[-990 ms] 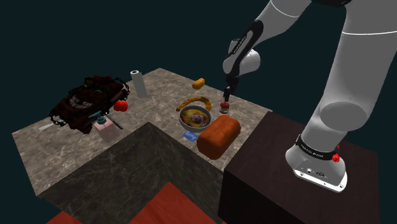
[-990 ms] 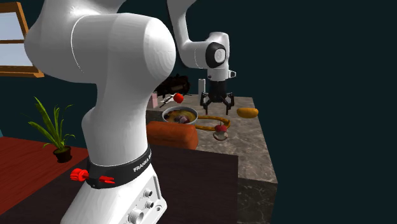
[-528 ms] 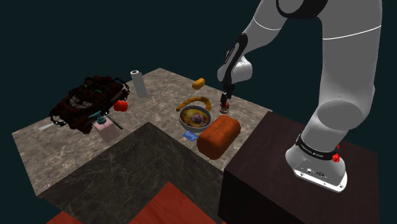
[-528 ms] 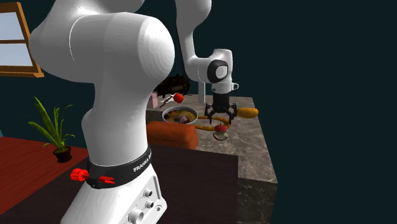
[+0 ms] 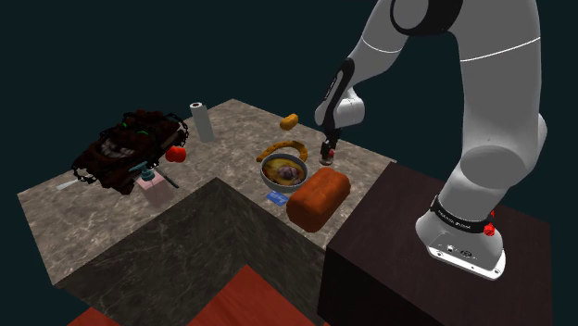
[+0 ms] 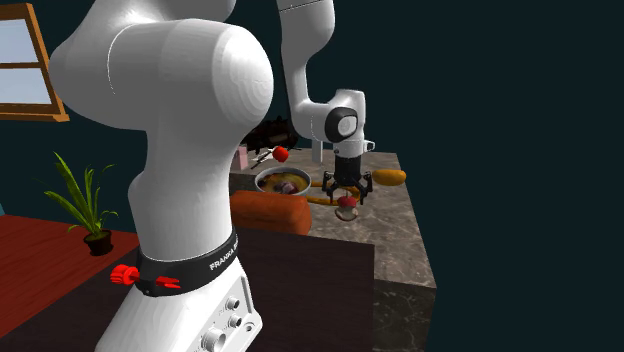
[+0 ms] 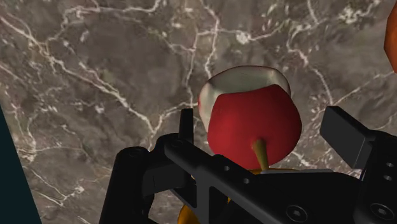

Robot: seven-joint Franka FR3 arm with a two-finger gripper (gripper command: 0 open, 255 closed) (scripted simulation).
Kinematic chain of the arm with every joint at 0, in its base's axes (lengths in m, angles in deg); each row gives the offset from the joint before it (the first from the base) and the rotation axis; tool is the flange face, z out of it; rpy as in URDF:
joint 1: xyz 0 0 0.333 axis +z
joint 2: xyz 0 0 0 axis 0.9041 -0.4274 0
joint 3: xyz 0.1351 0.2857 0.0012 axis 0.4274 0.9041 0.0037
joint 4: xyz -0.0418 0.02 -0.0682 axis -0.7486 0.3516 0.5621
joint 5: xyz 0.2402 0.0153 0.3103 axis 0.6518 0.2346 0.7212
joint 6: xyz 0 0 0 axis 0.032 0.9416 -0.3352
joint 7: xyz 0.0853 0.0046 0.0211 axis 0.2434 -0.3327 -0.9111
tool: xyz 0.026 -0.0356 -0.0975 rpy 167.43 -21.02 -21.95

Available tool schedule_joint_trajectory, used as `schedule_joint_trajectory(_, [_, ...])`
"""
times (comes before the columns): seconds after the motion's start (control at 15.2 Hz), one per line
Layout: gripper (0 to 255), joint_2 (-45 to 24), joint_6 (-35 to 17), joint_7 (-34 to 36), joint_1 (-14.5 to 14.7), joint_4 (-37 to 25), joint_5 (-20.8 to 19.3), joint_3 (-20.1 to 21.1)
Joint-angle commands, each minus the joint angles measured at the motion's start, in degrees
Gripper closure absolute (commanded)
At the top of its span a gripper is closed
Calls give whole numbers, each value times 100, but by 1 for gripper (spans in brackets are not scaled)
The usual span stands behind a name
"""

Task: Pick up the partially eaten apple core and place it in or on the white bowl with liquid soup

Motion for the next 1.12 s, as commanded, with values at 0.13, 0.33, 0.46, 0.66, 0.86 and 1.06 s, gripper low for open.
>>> schedule_joint_trajectory(0.13, [0, -10, -9, -2, -3, -3, 4, 5])
schedule_joint_trajectory(0.33, [255, -9, -8, -2, -2, -2, 4, 5])
schedule_joint_trajectory(0.46, [255, -10, -9, -3, -4, -2, 5, 6])
schedule_joint_trajectory(0.66, [255, -10, -9, -3, -4, -2, 5, 6])
schedule_joint_trajectory(0.86, [255, -10, -9, -2, -3, -3, 4, 6])
schedule_joint_trajectory(1.06, [255, 234, 168, 80, 96, 69, -95, -117])
